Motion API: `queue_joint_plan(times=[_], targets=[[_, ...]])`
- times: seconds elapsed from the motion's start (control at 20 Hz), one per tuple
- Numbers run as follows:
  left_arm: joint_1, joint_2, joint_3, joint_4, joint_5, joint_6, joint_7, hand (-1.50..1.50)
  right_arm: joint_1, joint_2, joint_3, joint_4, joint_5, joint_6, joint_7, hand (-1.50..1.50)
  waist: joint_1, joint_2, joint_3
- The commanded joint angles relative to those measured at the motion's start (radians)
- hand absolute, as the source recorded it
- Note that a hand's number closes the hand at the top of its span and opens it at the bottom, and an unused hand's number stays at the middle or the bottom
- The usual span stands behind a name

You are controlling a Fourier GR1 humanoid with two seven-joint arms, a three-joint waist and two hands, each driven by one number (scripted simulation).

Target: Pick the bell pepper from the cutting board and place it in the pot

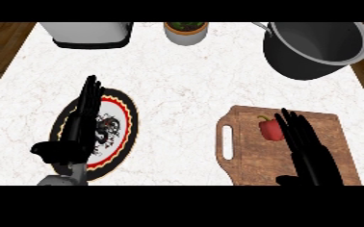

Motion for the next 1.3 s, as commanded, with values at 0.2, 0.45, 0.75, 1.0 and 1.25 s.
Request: queue_joint_plan(times=[0.2,0.45,0.75,1.0,1.25], targets=[[0.043,-0.039,0.008,-0.081,-0.038,-0.017,0.062,0.0,-0.009,0.01,-0.029,0.058,0.008,-0.044,-0.033,-1.5,0.001,0.002,0.005],[0.003,-0.058,0.036,0.012,-0.054,-0.039,0.008,0.0,-0.143,0.042,-0.057,0.226,0.018,-0.057,-0.025,-1.5,0.002,0.003,0.005],[0.017,-0.049,0.06,0.012,-0.041,-0.065,-0.009,0.0,-0.16,0.032,-0.051,0.206,0.079,-0.187,-0.083,1.5,0.001,0.003,0.005],[-0.009,-0.074,0.07,0.001,-0.065,-0.042,0.021,0.0,-0.159,0.029,-0.08,0.248,0.044,-0.257,-0.148,1.5,0.001,0.003,0.005],[-0.001,-0.074,0.016,-0.016,-0.093,-0.062,0.025,0.0,-0.412,0.139,-0.113,0.39,0.147,-0.051,0.112,1.5,0.046,0.015,0.004]])
